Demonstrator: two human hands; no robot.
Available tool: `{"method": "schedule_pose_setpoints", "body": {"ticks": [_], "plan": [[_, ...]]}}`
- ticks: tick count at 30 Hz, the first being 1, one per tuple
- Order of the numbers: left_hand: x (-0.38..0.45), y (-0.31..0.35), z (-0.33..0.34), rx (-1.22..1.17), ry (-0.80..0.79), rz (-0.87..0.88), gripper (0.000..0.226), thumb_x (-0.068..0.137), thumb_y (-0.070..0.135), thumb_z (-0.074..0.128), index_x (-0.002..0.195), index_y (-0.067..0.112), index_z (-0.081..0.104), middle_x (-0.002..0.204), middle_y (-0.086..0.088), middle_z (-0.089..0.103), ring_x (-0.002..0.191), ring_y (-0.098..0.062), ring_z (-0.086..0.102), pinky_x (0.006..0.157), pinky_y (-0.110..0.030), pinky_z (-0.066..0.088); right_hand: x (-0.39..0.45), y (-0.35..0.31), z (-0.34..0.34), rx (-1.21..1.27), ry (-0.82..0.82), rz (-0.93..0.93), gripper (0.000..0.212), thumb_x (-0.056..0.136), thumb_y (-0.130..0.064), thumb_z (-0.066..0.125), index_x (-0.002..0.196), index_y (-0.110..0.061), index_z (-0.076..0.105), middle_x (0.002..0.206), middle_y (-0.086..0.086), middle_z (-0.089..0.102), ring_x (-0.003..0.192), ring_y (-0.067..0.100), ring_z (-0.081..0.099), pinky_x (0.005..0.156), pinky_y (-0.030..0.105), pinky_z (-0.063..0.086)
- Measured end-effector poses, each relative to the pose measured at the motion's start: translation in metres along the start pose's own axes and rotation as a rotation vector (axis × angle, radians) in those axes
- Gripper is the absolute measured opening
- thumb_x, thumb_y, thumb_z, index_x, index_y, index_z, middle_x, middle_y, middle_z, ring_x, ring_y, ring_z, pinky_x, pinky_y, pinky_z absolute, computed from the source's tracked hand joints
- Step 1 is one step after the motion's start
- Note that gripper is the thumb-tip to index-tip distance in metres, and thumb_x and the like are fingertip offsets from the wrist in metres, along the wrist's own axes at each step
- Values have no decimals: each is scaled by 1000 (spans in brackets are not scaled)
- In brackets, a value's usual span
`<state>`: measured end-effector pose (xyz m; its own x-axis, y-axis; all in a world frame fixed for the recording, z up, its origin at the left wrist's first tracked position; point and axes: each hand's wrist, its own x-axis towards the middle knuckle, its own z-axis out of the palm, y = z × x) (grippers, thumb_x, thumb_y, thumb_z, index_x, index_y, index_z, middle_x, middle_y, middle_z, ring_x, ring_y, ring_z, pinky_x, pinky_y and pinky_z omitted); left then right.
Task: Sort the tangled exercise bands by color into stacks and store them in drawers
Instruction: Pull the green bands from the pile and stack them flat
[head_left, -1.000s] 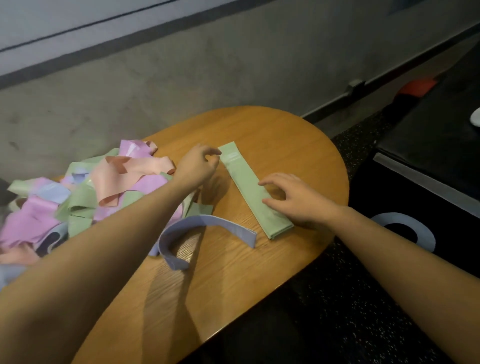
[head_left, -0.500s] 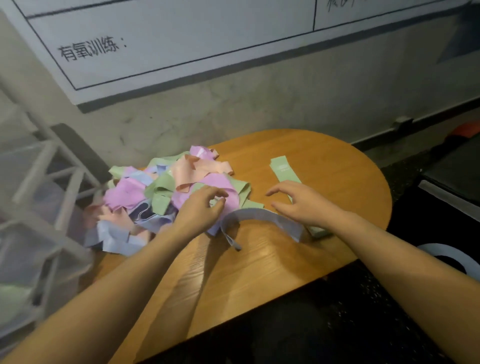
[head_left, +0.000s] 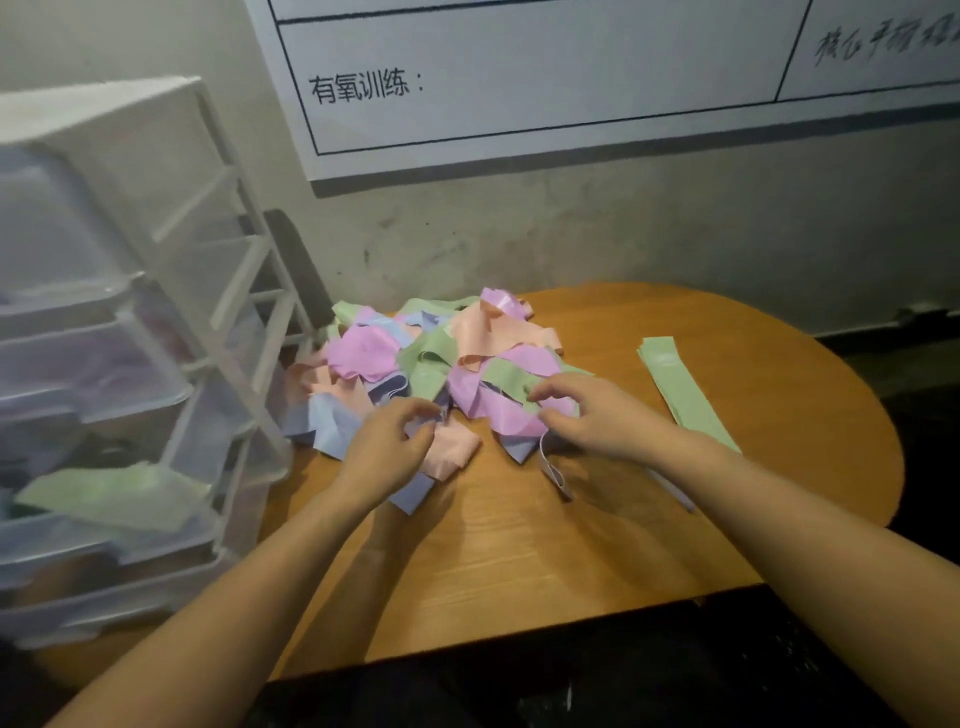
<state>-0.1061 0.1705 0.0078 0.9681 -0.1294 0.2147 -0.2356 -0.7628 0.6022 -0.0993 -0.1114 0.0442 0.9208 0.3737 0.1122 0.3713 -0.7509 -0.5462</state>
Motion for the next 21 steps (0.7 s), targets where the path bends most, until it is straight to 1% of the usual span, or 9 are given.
{"method": "schedule_pose_setpoints", "body": {"ticks": [3, 5, 6, 8, 10, 14, 17, 19, 21], "plan": [[5, -14, -4, -15, 43, -40, 17, 97, 24, 60, 113, 29, 66, 113, 12, 62, 101, -4, 54, 83, -20, 42, 20, -8, 9, 36, -6, -15, 30, 96, -27, 59, 125, -26, 65, 121, -14, 64, 108, 2, 57, 82, 10, 41], [10, -23, -3, -21, 75, -45, 20, 96, 26, 64, 116, 24, 67, 116, 7, 63, 103, -6, 54, 81, -13, 40, 33, -13, 15, 65, -19, -20, 29, 96, -25, 59, 125, -26, 65, 116, -17, 63, 103, -2, 56, 79, 6, 39], [13, -27, -3, -25, 98, -44, 21, 95, 26, 65, 115, 22, 67, 115, 5, 64, 103, -8, 54, 83, -14, 42, 40, -15, 18, 84, -26, -25, 28, 96, -24, 59, 124, -26, 65, 116, -16, 64, 102, -1, 57, 81, 9, 42], [18, -32, -1, -39, 144, -41, 22, 93, 26, 67, 114, 20, 67, 111, 5, 63, 105, -12, 55, 91, -30, 48, 53, -17, 25, 109, -30, -21, 29, 95, -23, 59, 123, -26, 66, 117, -13, 65, 104, 0, 59, 88, 19, 49], [24, -35, 3, -43, 174, -60, 22, 91, 23, 67, 113, 21, 67, 111, 6, 61, 107, -15, 55, 94, -42, 50, 67, -18, 31, 117, -25, 0, 29, 96, -23, 59, 123, -26, 66, 116, -13, 65, 105, 1, 59, 92, 23, 52], [39, -37, 10, -82, 191, -104, 26, 92, 18, 63, 117, 22, 65, 116, 6, 60, 111, -13, 52, 98, -44, 49, 95, -24, 40, 81, -46, 0, 32, 99, -23, 56, 130, -27, 62, 121, -13, 65, 107, 0, 57, 90, 17, 48], [50, -43, 15, -102, 232, -102, 24, 91, 16, 62, 114, 21, 66, 114, 7, 62, 107, -10, 54, 94, -42, 51, 121, -29, 45, 95, -21, 0, 30, 99, -22, 55, 128, -25, 63, 119, -10, 66, 107, 4, 59, 90, 22, 52], [56, -47, 16, -116, 246, -120, 22, 91, 17, 62, 113, 20, 66, 111, 7, 61, 104, -9, 53, 93, -43, 50, 139, -33, 47, 118, -13, 9, 28, 98, -21, 57, 124, -25, 64, 117, -9, 66, 106, 6, 60, 86, 20, 51], [61, -49, 17, -126, 268, -151, 22, 91, 20, 60, 113, 22, 65, 111, 8, 61, 103, -10, 54, 93, -45, 50, 159, -37, 51, 99, -14, 3, 26, 96, -25, 60, 121, -27, 64, 117, -10, 66, 106, 7, 60, 86, 22, 51]]}}
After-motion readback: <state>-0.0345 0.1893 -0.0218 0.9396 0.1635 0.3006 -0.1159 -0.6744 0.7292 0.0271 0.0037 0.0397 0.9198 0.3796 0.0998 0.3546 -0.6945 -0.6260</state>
